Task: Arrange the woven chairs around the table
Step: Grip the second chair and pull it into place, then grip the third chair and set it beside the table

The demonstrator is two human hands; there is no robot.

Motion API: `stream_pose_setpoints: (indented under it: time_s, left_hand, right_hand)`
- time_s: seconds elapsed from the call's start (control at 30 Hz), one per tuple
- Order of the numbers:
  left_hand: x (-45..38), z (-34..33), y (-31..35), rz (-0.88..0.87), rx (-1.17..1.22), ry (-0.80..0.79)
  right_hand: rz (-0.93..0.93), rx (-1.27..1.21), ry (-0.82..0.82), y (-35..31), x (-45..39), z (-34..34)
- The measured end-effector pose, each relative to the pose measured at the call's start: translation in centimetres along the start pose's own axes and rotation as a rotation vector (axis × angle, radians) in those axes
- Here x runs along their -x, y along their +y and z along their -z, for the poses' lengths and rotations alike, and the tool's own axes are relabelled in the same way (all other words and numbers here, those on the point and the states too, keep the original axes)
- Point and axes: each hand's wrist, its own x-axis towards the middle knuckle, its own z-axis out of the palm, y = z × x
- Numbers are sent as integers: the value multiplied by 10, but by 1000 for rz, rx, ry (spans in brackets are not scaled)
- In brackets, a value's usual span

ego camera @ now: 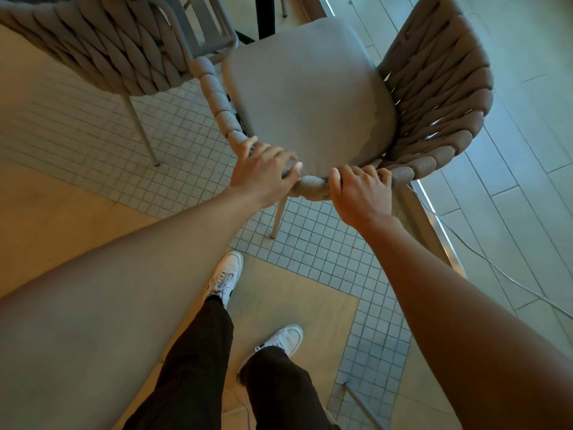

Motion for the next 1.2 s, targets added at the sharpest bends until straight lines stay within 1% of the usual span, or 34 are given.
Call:
stream_pose_setpoints:
  time_s: [0.1,0.3,0.57,0.7,0.87,1.0,1.2]
  left_hand:
    - [6,16,-4,-10,39,-62]
    - [31,50,-18,0,33,-89]
    - [68,87,-69,67,59,-103]
    - [85,111,-130,105,82,-98]
    - [99,142,-203,99,102,-111]
    - [97,177,-272,78,98,-77]
    - [89,223,-359,64,131,-24]
  right_hand:
    - [-1,-66,-114,-8,2,12]
    - [96,-3,-173,-39,18,38]
    - [170,124,-234,-99,22,59]
    - [217,137,-206,-161,12,64]
    - [220,64,-133,-238,0,71]
    - [208,61,-116,-309,-19,84]
    - [202,63,-68,-396,-56,101]
